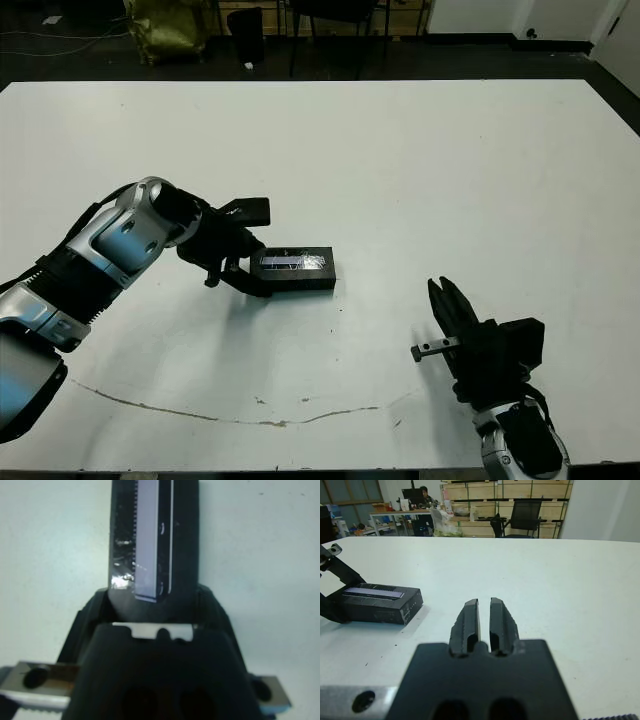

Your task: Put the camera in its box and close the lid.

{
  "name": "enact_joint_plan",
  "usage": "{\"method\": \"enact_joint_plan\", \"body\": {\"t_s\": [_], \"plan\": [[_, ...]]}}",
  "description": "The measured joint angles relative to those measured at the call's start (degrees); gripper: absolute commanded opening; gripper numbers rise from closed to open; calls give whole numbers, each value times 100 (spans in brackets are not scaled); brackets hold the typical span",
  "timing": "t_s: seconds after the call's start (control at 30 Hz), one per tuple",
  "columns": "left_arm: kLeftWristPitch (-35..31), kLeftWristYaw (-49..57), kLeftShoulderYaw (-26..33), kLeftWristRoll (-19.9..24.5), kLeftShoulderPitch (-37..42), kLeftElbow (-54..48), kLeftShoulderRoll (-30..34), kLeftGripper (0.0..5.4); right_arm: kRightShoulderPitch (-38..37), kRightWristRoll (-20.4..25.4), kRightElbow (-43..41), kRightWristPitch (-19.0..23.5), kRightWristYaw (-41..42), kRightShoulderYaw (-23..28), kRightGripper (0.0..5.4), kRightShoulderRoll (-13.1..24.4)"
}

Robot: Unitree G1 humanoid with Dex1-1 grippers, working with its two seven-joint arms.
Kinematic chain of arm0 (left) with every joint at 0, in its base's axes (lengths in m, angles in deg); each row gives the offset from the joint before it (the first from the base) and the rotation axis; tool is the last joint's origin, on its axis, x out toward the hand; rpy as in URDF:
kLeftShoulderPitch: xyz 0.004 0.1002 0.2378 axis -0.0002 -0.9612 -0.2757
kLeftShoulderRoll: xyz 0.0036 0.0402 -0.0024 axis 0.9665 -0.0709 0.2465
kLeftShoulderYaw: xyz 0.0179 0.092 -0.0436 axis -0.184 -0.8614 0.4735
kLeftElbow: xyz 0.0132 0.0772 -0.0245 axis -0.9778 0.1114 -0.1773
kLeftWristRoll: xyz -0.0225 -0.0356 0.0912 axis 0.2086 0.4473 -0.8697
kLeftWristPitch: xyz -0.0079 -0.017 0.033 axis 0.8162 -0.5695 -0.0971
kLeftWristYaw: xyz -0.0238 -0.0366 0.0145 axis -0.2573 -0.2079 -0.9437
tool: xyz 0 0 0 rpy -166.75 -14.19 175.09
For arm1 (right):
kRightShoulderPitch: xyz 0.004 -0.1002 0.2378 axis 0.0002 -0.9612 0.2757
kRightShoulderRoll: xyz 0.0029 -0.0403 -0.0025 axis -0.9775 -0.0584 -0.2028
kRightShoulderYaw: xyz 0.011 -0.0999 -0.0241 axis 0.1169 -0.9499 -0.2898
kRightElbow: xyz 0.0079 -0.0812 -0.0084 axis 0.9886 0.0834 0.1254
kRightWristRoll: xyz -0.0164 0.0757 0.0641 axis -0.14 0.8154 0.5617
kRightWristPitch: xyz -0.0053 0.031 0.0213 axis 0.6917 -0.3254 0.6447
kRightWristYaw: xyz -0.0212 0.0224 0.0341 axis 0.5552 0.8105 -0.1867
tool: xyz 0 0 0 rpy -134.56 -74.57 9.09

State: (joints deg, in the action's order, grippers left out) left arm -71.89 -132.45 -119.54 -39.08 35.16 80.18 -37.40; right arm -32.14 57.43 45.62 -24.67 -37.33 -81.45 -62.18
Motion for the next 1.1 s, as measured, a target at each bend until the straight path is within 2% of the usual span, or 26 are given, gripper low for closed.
{"method": "enact_joint_plan", "body": {"t_s": [0.37,0.53,0.67,0.83,1.1], "plan": [[154,95,-6,-16,-82,8,5,226,8,32,214,-194,159,43,0,7],[506,189,-120,-164,-132,-42,165,337,5,69,261,-228,193,51,0,7],[1069,183,-116,-241,-118,319,400,424,-4,72,254,-228,186,57,0,1],[1354,179,-115,-283,-41,710,429,538,-10,109,300,-295,214,85,0,-18],[1791,123,-71,-283,-106,800,651,538,-17,86,293,-348,225,87,0,-18]]}}
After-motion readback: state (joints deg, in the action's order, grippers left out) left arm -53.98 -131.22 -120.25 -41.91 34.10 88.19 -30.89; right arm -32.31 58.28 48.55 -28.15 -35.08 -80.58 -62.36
